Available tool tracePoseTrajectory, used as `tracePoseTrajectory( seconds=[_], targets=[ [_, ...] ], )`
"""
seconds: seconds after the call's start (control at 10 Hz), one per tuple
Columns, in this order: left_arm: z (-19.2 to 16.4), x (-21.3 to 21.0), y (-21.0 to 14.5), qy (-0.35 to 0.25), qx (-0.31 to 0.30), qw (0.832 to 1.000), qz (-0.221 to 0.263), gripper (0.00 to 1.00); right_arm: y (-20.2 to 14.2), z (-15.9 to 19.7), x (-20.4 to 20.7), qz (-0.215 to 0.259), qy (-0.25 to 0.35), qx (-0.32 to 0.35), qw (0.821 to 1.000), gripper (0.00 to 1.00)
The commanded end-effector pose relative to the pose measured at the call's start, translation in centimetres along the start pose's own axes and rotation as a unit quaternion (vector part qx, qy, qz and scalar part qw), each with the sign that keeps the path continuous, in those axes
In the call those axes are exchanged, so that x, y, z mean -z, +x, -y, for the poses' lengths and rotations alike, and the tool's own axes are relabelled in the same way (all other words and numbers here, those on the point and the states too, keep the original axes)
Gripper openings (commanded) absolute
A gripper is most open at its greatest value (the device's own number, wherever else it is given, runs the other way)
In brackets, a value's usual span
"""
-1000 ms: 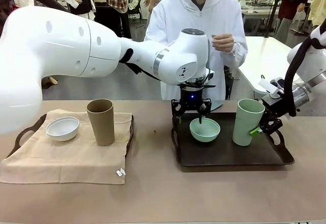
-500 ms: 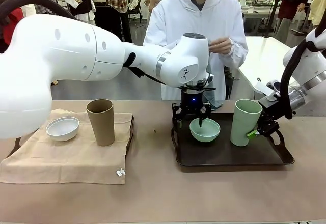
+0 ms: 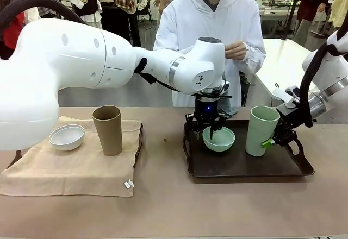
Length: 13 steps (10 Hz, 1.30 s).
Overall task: Set up a tray with a mat and arrange the tableware.
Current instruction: Pick up the Picnic Bowl and Reusable plastic cup from the Handle tray in front of the human's position and hold them in the air.
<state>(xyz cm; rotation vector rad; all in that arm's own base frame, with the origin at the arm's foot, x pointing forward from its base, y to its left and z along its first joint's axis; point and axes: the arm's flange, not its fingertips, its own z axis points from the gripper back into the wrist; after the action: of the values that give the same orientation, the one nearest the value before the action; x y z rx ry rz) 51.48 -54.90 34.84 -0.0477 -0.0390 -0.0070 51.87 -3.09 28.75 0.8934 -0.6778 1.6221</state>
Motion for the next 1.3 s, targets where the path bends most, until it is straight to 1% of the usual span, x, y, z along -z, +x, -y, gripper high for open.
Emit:
tracePoseTrajectory(
  seconds=[0.0, 0.1, 0.2, 0.3, 0.4, 0.5, 0.6, 0.7, 0.8, 1.1, 1.2],
  targets=[
    [0.7, -0.7, 0.2, 0.014, -0.009, 1.000, 0.005, 0.00, -0.4, 0.0, 0.1, 0.010, -0.009, -0.012, 1.000, 0.00],
    [0.6, -0.7, 0.1, 0.016, -0.007, 1.000, 0.005, 0.00, -0.4, 0.0, 0.1, 0.011, -0.010, -0.011, 1.000, 0.24],
    [0.6, -0.8, 0.1, 0.017, -0.006, 1.000, 0.005, 0.00, -0.5, 0.0, 0.1, 0.011, -0.011, -0.011, 1.000, 0.23],
    [0.6, -0.8, 0.1, 0.017, -0.005, 1.000, 0.005, 0.00, -0.5, 0.1, 0.0, 0.011, -0.012, -0.010, 1.000, 0.00],
    [0.5, -0.9, 0.1, 0.017, -0.006, 1.000, 0.004, 0.00, -0.5, 0.1, 0.0, 0.011, -0.013, -0.009, 1.000, 0.23],
    [0.5, -1.0, 0.0, 0.018, -0.006, 1.000, 0.004, 0.00, -0.5, 0.1, 0.0, 0.012, -0.015, -0.008, 1.000, 0.00],
    [0.3, -1.1, -0.2, 0.025, 0.000, 1.000, -0.001, 0.00, -0.3, 0.0, -0.3, 0.014, -0.026, -0.003, 1.000, 0.00],
    [0.0, -2.1, -0.7, 0.020, 0.005, 1.000, -0.019, 0.00, 0.8, -0.5, -1.5, 0.031, -0.014, 0.013, 0.999, 0.00],
    [-0.5, -4.6, -2.0, 0.014, 0.024, 0.999, -0.017, 0.00, 3.3, -2.1, -3.8, 0.034, -0.008, 0.018, 0.999, 0.00],
    [-1.3, -13.2, -6.6, 0.000, 0.063, 0.998, 0.027, 0.00, 11.3, -6.9, -9.4, 0.015, -0.043, -0.009, 0.999, 0.00],
    [-1.3, -15.6, -8.2, -0.007, 0.056, 0.997, 0.056, 0.00, 13.7, -8.7, -11.1, 0.001, -0.061, -0.014, 0.998, 0.00]
  ],
)
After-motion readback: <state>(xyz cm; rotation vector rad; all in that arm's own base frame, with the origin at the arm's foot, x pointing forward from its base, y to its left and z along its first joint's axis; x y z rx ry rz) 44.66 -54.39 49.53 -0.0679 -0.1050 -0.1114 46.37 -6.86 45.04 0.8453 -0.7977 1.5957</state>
